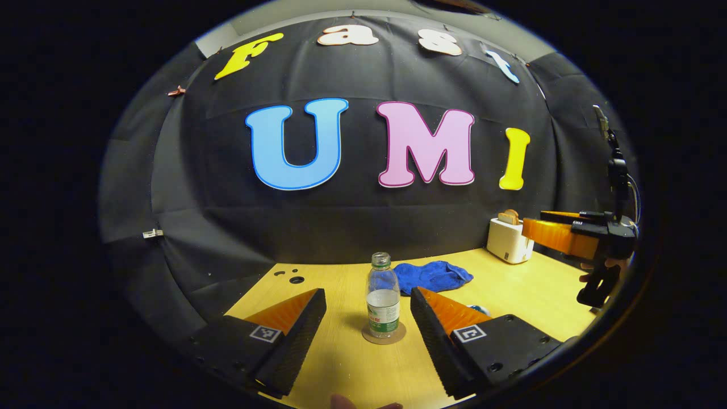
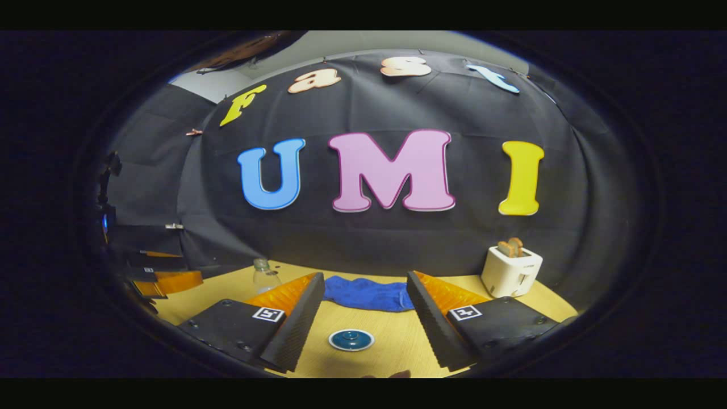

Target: Open the teacup lid with one hand, grasp the water bottle and pour water into the teacup with the other hand; after pouring, place the water bottle on the coaster and then close the teacup lid.

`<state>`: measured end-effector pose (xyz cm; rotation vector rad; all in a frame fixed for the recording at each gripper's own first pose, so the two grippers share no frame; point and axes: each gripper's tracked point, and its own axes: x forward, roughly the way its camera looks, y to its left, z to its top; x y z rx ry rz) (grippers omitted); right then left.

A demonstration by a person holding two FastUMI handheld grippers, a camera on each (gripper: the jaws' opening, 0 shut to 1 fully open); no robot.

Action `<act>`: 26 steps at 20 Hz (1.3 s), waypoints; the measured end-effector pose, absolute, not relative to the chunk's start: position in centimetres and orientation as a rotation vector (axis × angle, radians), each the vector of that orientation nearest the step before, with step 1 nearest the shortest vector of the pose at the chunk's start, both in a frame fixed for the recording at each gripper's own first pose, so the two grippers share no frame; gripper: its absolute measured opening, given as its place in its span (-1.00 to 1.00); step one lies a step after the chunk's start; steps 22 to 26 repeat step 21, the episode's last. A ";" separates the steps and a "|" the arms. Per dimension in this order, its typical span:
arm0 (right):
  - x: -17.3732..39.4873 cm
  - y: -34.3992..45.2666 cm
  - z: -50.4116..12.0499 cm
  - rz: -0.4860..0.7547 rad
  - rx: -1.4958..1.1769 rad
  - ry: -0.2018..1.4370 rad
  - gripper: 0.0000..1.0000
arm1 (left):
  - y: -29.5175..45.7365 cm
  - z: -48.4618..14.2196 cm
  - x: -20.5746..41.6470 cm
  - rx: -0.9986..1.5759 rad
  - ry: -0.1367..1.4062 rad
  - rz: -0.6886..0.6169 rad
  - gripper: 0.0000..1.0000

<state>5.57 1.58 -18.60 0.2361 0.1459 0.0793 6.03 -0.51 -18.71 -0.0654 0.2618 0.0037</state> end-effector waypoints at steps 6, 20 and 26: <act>3.2 0.5 -7.7 0.057 0.191 0.082 0.80 | 0.3 -11.6 4.6 -0.087 0.227 0.005 0.88; -3.2 0.4 -2.6 -0.016 0.175 0.073 0.92 | 2.6 -7.0 0.0 -0.055 0.170 -0.010 0.88; -3.3 0.4 -2.6 -0.020 0.178 0.074 0.91 | 2.6 -6.9 -0.2 -0.054 0.170 -0.012 0.88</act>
